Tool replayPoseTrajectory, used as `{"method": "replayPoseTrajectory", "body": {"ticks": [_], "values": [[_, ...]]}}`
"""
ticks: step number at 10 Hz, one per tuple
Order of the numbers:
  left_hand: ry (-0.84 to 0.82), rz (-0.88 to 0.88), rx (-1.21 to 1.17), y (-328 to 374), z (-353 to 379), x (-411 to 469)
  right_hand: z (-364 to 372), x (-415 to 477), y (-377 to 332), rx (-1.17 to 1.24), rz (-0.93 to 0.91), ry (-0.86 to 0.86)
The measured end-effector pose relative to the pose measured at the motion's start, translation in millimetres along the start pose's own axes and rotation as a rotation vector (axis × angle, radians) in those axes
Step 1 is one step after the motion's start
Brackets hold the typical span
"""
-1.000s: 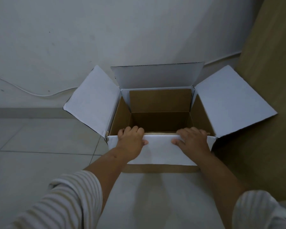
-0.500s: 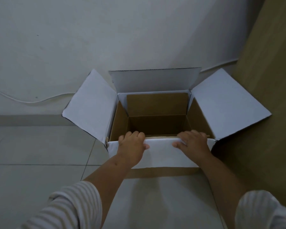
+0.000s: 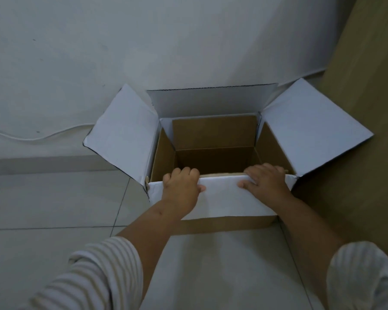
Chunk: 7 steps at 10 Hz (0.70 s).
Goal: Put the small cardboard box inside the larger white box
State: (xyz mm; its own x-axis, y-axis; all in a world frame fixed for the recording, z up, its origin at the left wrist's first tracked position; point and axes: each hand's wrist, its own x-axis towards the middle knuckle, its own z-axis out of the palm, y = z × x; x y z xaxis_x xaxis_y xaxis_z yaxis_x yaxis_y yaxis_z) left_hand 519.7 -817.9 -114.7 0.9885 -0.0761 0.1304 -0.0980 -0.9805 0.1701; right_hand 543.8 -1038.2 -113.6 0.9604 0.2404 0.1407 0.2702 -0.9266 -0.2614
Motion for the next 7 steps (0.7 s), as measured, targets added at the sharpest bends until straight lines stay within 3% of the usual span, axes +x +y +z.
{"method": "replayPoseTrajectory", "body": {"ticks": [4,6,7], "values": [[-0.084,0.042,-0.022,-0.6,-12.3,-14.8,-8.6,-14.3,-19.1,-0.172,0.102,-0.155],[-0.138,0.054,-0.089,-8.1,-33.4,-35.4,-15.4,-38.6,-47.0,-0.081,0.243,-0.233],[-0.139,0.076,-0.082,-14.1,-54.0,-41.6,-28.8,-44.1,-67.6,-0.048,0.206,-0.265]]}}
